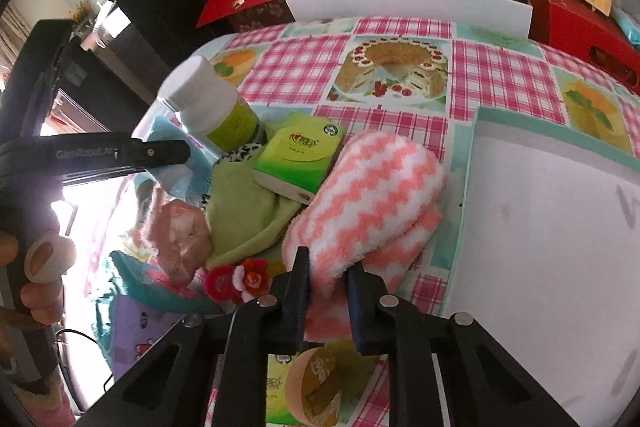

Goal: Organize soft objects
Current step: 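Carry the zigzag towel with the right gripper while the left carries the blue mask to the tray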

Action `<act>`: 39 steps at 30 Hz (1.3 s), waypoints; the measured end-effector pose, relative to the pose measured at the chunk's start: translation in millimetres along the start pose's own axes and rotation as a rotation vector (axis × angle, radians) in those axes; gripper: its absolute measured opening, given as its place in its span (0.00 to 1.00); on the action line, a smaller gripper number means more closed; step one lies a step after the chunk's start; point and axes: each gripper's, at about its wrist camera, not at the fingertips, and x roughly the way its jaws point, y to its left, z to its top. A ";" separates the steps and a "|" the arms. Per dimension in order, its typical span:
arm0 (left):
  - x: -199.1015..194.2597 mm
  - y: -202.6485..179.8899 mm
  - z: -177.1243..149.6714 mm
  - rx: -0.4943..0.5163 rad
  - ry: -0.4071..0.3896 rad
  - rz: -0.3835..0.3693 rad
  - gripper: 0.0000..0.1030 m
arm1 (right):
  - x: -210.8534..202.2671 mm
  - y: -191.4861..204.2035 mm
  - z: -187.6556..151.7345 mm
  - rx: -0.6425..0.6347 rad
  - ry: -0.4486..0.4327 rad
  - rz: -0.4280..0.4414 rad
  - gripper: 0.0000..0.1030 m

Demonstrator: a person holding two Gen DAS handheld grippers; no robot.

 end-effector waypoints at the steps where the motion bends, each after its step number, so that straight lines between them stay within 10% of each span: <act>1: -4.1 1.2 -0.5 -0.004 -0.009 -0.004 0.15 | -1.8 0.4 0.0 0.000 -0.006 0.005 0.17; 17: -70.1 -5.6 -17.8 -0.018 -0.145 -0.032 0.13 | -70.1 -0.7 -7.2 0.012 -0.169 0.049 0.16; 27: -129.9 -72.2 -39.1 0.105 -0.296 -0.107 0.13 | -127.7 -32.3 -21.1 0.096 -0.286 -0.022 0.16; 39: -114.8 -157.7 -69.4 0.241 -0.250 -0.181 0.13 | -167.4 -113.3 -49.3 0.295 -0.346 -0.146 0.16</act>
